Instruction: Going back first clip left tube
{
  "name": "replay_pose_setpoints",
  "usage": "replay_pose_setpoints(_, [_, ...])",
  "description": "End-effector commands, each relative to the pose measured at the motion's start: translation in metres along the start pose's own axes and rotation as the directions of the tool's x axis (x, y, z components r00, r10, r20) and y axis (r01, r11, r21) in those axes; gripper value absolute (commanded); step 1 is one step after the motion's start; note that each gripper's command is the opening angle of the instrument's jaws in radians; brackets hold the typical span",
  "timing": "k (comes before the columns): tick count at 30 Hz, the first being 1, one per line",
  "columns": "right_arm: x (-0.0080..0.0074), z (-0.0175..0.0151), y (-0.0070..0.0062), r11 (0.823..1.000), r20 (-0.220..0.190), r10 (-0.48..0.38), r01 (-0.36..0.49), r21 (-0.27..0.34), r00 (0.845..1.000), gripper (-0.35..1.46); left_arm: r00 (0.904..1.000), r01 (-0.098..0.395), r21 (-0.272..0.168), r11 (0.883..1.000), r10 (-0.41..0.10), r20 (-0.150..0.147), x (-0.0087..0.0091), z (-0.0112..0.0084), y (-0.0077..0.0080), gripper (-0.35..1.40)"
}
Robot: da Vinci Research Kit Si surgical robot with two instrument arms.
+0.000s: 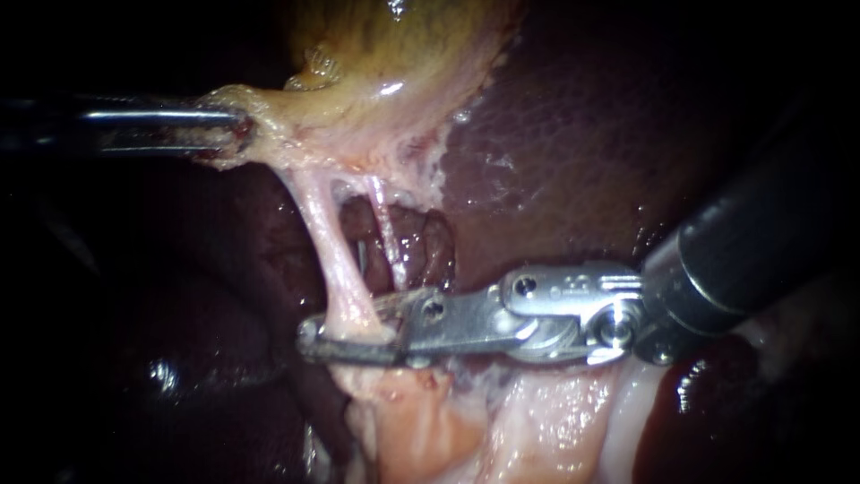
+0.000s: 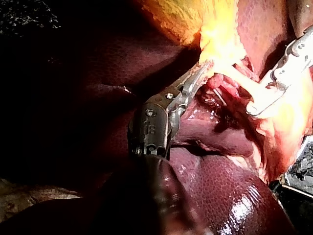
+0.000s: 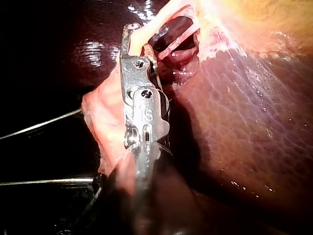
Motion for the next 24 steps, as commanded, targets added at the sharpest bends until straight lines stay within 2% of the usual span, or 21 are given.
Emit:
replay_pose_setpoints(1, [0.0000, 0.0000, 0.0000, 1.000, 0.001, 0.006, -0.006, 0.004, 1.000, -0.35, 1.0000, 0.000, 0.000, 1.000, 0.000, 0.000, 0.0000, 0.0000, 0.0000, -0.35])
replay_pose_setpoints(6, [-0.0001, 0.0000, 0.0000, 1.000, 0.004, 0.004, -0.004, 0.007, 1.000, -0.35, 1.0000, 0.000, 0.000, 1.000, 0.000, 0.000, 0.0000, 0.0000, 0.0000, -0.35])
replay_pose_setpoints(8, [-0.0001, 0.0002, 0.0001, 1.000, -0.010, 0.004, -0.004, 0.007, 1.000, -0.09, 1.0000, 0.000, 0.000, 1.000, 0.000, 0.000, 0.0000, 0.0000, 0.0001, -0.35])
replay_pose_setpoints(9, [-0.0001, 0.0003, 0.0003, 1.000, -0.023, 0.010, -0.010, 0.001, 1.000, 0.12, 1.0000, 0.000, 0.000, 1.000, 0.000, 0.000, 0.0000, 0.0001, 0.0001, -0.35])
replay_pose_setpoints(11, [0.0000, 0.0006, 0.0006, 0.999, -0.033, 0.003, -0.004, -0.040, 0.999, 0.37, 1.0000, 0.000, 0.001, 1.000, 0.000, 0.000, 0.0000, 0.0001, 0.0001, -0.35])
replay_pose_setpoints(12, [0.0001, 0.0009, 0.0009, 0.997, -0.036, -0.009, 0.006, -0.082, 0.999, 0.45, 1.0000, 0.000, 0.001, 1.000, 0.000, -0.001, 0.0000, 0.0001, 0.0001, -0.35])
replay_pose_setpoints(13, [0.0001, 0.0010, 0.0011, 0.994, -0.040, -0.021, 0.016, -0.109, 0.999, 0.47, 1.0000, 0.000, 0.001, 1.000, 0.000, -0.001, 0.0000, 0.0002, 0.0002, -0.35])
replay_pose_setpoints(18, [0.0000, 0.0007, 0.0022, 0.984, -0.048, -0.066, 0.057, -0.167, 0.997, 0.50, 1.0000, 0.001, 0.002, 1.000, -0.001, -0.001, 0.0000, 0.0002, 0.0003, -0.35])
replay_pose_setpoints(24, [0.0002, -0.0020, 0.0030, 0.972, -0.043, -0.112, 0.101, -0.211, 0.993, 0.50, 1.0000, 0.001, 0.003, 1.000, -0.001, -0.001, 0.0000, 0.0002, 0.0004, -0.35])
